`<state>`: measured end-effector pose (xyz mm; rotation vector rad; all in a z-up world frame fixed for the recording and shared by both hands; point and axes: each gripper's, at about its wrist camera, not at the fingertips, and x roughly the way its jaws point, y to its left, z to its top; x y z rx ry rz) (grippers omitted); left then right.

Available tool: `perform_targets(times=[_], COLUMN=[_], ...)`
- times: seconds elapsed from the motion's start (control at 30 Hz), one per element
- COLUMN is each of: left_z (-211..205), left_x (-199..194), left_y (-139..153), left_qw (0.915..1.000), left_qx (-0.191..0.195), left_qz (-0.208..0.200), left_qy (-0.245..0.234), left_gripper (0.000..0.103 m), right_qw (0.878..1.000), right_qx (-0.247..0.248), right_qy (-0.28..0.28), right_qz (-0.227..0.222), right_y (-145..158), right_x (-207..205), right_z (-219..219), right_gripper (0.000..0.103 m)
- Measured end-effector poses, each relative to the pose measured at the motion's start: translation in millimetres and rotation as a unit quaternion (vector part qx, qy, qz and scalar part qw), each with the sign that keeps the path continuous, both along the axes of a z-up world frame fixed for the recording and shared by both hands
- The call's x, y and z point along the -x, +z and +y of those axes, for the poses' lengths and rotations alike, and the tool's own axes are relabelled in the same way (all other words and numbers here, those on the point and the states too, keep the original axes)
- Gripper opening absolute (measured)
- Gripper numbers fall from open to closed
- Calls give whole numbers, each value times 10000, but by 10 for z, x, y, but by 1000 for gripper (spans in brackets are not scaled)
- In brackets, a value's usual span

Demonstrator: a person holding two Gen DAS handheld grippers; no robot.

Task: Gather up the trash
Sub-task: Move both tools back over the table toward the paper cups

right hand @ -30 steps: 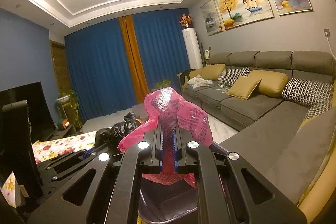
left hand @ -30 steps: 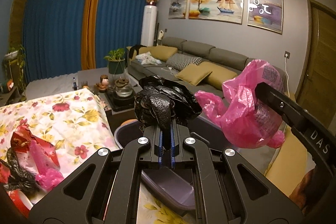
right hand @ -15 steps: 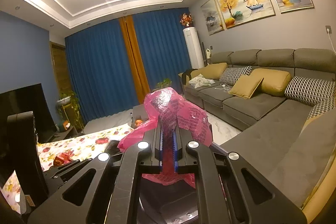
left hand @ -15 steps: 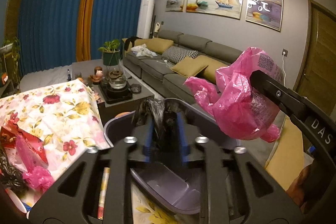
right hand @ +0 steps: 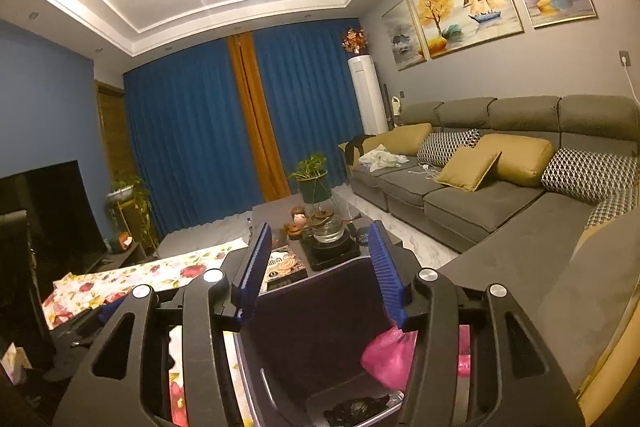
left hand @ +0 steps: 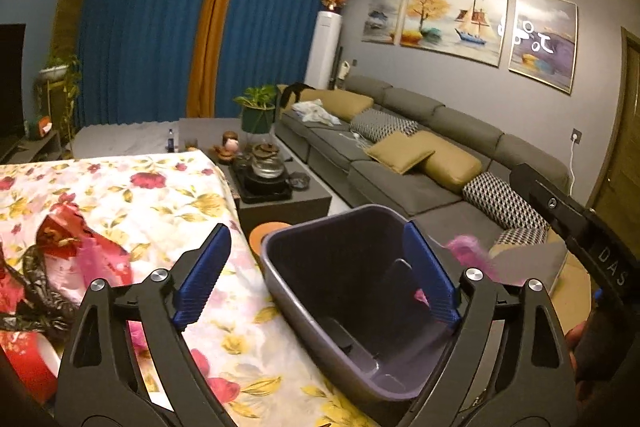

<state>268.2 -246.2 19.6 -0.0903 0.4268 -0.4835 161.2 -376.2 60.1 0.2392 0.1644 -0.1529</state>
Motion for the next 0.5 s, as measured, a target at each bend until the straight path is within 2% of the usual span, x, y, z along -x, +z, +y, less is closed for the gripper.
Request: perform_targets(times=[0.07, 0.23, 0.5], left_z=[45, 152, 358], left_x=[45, 143, 365], left_y=[20, 67, 43], left_qw=[10000, 9999, 9993], left_qx=[16, 28, -166], left_qz=[-37, -60, -126], left_qy=[41, 119, 323], left_gripper=[89, 89, 90], right_qw=[10000, 10000, 9999], right_qx=[11, -20, 69], right_qy=[19, -5, 55], right_qz=[-19, -5, 123], right_y=[9, 13, -43], right_x=[3, 45, 180], right_z=[8, -8, 137], right_gripper=[58, 58, 69])
